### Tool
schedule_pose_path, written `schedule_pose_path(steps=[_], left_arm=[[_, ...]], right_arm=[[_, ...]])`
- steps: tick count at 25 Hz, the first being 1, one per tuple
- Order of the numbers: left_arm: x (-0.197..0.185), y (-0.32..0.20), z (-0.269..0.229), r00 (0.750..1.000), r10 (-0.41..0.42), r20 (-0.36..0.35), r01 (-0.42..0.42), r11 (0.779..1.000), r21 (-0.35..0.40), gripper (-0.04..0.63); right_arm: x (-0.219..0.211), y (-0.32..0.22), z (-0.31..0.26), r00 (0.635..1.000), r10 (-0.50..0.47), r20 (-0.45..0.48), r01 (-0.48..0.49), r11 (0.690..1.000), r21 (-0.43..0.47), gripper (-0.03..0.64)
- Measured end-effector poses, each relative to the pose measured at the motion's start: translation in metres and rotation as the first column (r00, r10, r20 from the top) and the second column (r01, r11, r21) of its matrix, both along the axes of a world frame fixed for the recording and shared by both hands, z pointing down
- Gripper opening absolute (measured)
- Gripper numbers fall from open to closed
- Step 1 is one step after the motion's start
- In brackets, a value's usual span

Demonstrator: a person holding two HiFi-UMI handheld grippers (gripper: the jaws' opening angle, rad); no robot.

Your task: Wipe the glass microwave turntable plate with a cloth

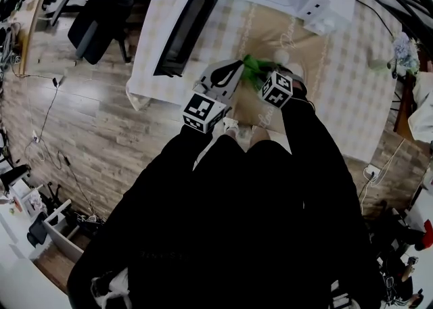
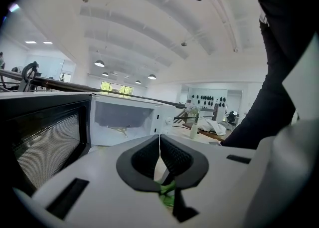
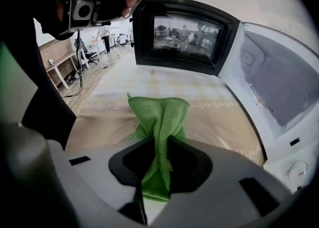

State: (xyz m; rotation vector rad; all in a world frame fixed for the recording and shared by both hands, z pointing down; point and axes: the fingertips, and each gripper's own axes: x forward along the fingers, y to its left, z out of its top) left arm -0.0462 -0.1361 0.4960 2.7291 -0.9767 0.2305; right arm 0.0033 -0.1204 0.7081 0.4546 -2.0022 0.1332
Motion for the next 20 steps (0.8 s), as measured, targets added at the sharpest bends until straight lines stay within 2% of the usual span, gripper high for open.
schedule_pose_path(steps=[20], left_arm=[[0.071,0.014,-0.004,0.987,0.163,-0.002,-0.163,0.987,0.000,0.021]], right_arm=[[0.085,0.029,0.003,0.991,0.127,-0.047,-0.128,0.992,-0.019,0.094]])
